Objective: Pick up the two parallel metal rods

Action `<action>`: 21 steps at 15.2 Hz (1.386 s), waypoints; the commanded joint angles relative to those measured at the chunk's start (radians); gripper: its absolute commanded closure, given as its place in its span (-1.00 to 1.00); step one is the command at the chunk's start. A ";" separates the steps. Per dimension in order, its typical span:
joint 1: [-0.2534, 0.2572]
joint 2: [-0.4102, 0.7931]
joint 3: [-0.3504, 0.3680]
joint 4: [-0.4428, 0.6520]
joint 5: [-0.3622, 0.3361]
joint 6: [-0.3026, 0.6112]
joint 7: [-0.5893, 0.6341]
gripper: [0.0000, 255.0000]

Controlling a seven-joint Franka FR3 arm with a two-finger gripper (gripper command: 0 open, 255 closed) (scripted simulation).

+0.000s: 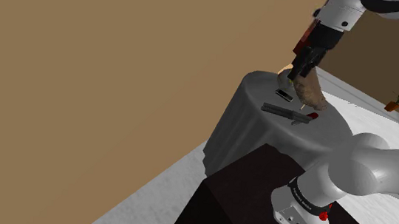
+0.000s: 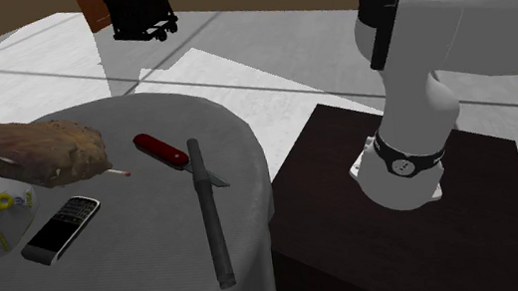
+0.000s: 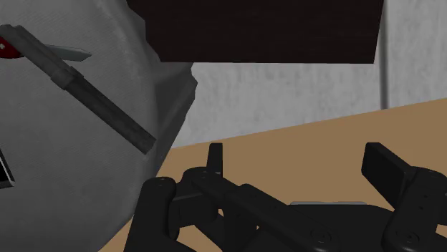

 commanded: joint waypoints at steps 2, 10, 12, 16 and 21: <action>-0.003 -0.018 -0.020 -0.031 -0.018 0.017 -0.033 -1.00; -0.046 -0.104 -0.210 -0.227 -0.186 0.175 -0.299 -1.00; -0.061 -0.104 -0.266 -0.261 -0.233 0.223 -0.367 -1.00; -0.086 -0.071 -0.388 -0.306 -0.327 0.331 -0.503 -1.00; -0.093 0.033 -0.557 -0.318 -0.427 0.492 -0.676 -1.00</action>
